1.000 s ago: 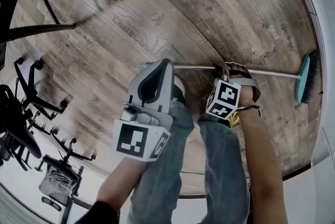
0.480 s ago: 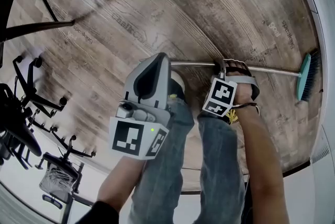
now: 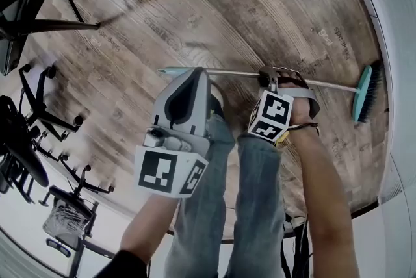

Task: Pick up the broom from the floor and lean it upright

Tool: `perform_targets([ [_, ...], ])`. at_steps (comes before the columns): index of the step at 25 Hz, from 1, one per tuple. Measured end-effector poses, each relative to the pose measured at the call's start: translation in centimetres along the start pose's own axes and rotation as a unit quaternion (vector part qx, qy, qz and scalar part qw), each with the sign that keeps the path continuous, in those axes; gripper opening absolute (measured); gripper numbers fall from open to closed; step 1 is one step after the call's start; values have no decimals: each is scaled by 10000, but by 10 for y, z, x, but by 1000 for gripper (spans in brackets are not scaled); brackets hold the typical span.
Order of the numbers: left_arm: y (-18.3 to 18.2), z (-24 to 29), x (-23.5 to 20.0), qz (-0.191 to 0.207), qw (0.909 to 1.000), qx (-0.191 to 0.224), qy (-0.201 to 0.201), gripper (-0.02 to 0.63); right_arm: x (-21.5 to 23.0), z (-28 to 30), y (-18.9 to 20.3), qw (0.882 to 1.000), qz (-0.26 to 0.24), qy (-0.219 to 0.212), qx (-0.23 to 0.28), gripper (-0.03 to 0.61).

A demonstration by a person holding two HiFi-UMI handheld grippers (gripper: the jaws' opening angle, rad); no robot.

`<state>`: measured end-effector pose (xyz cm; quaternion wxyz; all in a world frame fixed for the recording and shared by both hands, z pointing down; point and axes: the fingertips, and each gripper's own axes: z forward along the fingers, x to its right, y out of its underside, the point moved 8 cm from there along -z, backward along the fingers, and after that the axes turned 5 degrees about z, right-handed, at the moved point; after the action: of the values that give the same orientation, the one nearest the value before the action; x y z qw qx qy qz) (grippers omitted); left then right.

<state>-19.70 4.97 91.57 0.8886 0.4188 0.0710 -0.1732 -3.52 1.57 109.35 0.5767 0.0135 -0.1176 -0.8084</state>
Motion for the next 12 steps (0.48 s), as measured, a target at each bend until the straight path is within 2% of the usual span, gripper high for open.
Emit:
perform_targets([
  [7, -68, -40, 27, 106, 9998, 160, -113, 20, 1, -78, -11, 9997, -34, -23, 249, 80],
  [12, -132, -77, 61, 240, 9992, 317, 50, 20, 7, -150, -20, 9989, 144, 70, 434, 80],
])
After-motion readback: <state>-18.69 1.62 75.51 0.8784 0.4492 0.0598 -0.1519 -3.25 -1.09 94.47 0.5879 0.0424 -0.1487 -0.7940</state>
